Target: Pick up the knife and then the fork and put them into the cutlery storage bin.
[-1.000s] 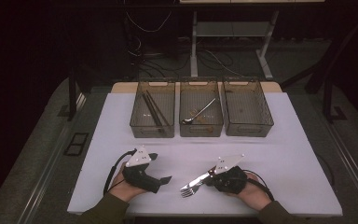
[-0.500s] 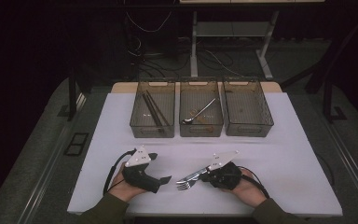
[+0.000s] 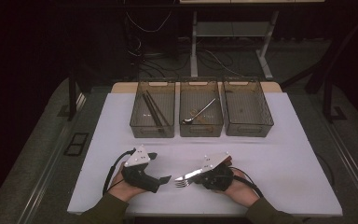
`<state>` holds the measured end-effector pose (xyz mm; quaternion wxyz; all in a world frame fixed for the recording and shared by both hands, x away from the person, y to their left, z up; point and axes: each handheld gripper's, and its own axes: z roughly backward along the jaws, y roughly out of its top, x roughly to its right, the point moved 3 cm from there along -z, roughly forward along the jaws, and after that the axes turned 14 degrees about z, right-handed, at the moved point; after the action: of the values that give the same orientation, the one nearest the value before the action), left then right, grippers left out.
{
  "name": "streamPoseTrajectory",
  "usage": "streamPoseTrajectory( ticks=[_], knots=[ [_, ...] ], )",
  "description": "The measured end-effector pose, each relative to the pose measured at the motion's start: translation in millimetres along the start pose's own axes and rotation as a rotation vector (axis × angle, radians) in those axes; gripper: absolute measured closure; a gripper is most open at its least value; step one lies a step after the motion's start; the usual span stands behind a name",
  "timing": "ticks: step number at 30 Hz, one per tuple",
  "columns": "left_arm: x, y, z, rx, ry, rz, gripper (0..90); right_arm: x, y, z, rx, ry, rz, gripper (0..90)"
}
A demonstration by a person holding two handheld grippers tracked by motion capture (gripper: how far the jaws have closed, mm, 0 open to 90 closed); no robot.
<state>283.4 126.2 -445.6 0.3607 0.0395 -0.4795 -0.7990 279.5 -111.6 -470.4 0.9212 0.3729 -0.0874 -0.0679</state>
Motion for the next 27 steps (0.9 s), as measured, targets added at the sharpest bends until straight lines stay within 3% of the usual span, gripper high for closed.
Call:
streamPoseTrajectory(
  ticks=[6,27],
  knots=[
    [-0.3,0.3,0.5,0.002,0.004,0.000,3.7,3.9,4.4,-4.3,-0.003,-0.021,0.010,90.0],
    [-1.6,0.7,1.8,0.007,0.009,0.004,3.7,28.8,21.7,-23.8,-0.033,-0.094,-0.033,90.0]
  ],
)
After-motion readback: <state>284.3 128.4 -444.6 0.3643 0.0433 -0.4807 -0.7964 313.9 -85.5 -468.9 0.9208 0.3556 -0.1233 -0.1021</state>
